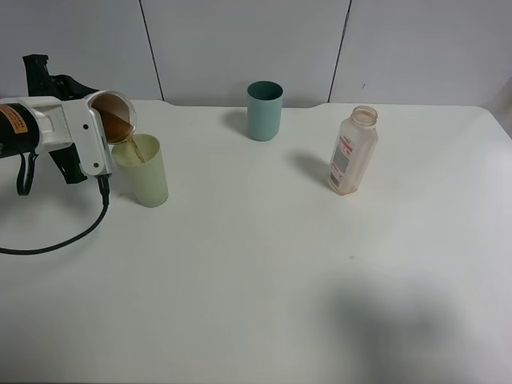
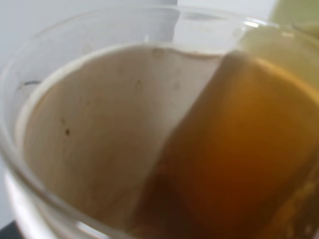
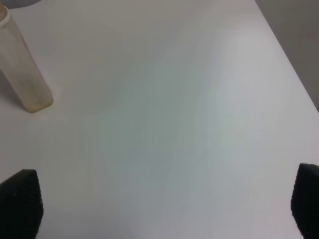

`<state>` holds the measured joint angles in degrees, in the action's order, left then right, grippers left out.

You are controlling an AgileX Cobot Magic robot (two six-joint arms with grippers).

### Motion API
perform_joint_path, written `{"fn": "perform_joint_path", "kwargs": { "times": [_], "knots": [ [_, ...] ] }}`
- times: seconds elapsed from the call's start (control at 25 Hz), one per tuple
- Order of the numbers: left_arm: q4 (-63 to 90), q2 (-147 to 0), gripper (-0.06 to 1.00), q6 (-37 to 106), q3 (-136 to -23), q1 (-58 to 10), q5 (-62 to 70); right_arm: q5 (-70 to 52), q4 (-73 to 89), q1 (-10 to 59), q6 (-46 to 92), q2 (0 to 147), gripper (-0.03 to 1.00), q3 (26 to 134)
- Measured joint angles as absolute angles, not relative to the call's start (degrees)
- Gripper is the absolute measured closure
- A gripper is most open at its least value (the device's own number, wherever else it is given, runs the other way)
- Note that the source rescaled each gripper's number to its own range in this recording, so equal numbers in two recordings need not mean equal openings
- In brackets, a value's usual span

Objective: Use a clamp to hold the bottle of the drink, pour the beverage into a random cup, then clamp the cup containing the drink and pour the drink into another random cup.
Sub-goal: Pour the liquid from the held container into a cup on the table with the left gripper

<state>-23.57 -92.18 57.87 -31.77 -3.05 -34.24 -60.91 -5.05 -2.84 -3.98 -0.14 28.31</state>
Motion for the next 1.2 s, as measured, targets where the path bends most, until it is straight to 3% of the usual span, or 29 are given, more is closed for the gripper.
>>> {"fn": "perform_joint_path", "kwargs": {
  "times": [1.2],
  "knots": [
    [-21.8,-92.2,0.91,62.9,-32.5,-3.0,-34.5,-60.9,-5.1,-2.8,-4.0,-0.1,-0.03,28.3]
  ]
}}
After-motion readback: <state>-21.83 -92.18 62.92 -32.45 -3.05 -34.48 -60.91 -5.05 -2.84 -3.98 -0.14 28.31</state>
